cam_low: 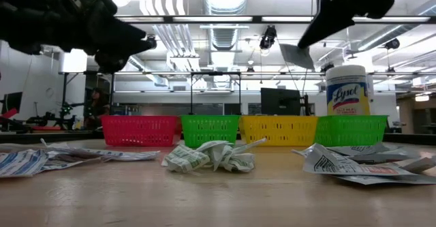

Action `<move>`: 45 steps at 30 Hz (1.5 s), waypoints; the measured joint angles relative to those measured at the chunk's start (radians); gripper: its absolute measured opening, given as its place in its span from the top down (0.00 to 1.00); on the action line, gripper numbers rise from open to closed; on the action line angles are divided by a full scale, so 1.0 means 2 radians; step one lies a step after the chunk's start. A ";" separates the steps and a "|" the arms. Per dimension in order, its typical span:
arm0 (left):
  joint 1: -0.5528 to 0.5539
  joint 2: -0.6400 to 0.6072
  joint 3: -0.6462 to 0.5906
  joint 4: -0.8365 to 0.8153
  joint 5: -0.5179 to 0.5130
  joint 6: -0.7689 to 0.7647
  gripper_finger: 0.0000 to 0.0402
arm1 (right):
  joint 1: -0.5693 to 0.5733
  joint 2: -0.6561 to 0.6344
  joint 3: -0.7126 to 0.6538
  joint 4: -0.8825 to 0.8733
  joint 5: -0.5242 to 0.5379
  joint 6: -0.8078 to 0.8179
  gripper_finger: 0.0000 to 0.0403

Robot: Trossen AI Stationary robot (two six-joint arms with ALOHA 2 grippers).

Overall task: Pick & Place First Aid Supplies
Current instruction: Put the alcohol pad into the red basket

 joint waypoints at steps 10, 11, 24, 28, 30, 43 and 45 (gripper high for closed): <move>-0.005 0.091 0.078 0.000 0.003 0.027 0.70 | 0.000 0.001 0.004 0.001 0.020 0.000 0.98; -0.005 0.100 0.085 -0.001 0.003 0.027 0.70 | 0.000 0.001 0.004 0.001 0.022 0.000 0.98; -0.005 0.215 0.185 -0.001 0.003 0.031 0.70 | 0.000 0.001 0.002 0.032 0.057 -0.029 0.98; -0.005 0.246 0.215 -0.001 0.003 0.031 0.70 | 0.001 0.001 0.002 0.055 0.071 -0.056 0.98; -0.005 0.258 0.228 0.000 0.003 0.031 0.70 | 0.001 0.001 0.002 0.062 0.074 -0.065 0.98; -0.005 0.311 0.286 -0.001 0.002 0.030 0.70 | 0.001 0.001 0.000 0.096 0.083 -0.093 0.98; -0.005 0.315 0.292 -0.002 0.002 0.028 0.70 | 0.001 0.001 0.000 0.094 0.083 -0.093 0.98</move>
